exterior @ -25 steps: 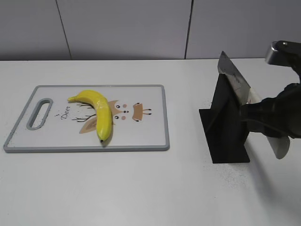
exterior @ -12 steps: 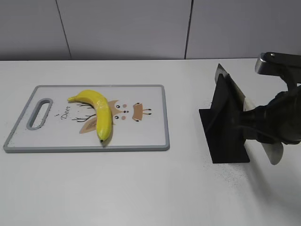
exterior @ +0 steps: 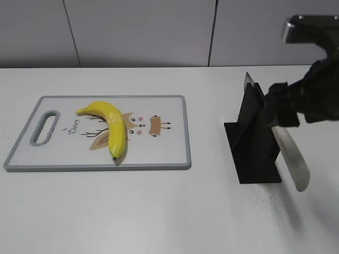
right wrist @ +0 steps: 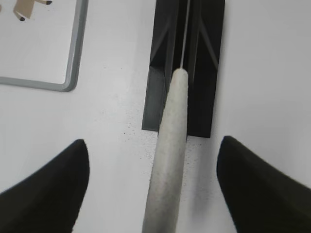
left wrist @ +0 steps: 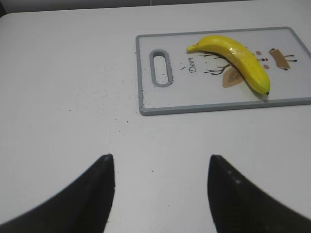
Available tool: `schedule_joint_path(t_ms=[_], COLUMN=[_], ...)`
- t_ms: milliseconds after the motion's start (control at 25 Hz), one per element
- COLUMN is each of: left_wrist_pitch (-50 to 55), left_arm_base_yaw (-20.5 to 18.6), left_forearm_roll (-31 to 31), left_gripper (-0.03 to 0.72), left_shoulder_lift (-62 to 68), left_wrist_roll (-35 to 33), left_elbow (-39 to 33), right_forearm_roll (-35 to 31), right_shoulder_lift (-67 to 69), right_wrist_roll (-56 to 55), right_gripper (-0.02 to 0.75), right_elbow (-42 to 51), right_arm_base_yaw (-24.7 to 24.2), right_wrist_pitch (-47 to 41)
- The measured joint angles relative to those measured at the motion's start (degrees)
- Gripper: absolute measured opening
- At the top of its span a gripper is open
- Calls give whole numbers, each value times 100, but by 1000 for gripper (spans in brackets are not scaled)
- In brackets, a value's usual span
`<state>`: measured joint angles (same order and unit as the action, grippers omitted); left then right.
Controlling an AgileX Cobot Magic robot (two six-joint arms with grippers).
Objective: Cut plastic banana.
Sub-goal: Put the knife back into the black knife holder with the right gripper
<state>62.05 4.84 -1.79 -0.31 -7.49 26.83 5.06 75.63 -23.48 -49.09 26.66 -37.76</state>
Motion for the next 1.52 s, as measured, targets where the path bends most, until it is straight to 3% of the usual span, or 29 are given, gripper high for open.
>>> schedule_joint_path(t_ms=[240, 360, 520, 1040, 1520], left_wrist_pitch=[0, 0, 0, 0, 0], left_arm_base_yaw=[0, 0, 0, 0, 0], left_forearm_roll=[11, 11, 11, 24, 24], left_gripper=[589, 589, 589, 589, 589], left_shoulder_lift=[0, 0, 0, 0, 0], left_wrist_roll=[0, 0, 0, 0, 0], left_elbow=[0, 0, 0, 0, 0], right_forearm_roll=[-476, -1144, -1568, -1587, -1673], right_shoulder_lift=[-770, -1364, -2323, -5936, -7576], right_wrist_roll=[1676, 2776, 3580, 3772, 3783], right_gripper=[606, 592, 592, 589, 586], right_elbow=[-1011, -950, -355, 1931, 1982], right_arm_base_yaw=[0, 0, 0, 0, -51], right_wrist_pitch=[-1071, -1459, -1998, -2208, -2272])
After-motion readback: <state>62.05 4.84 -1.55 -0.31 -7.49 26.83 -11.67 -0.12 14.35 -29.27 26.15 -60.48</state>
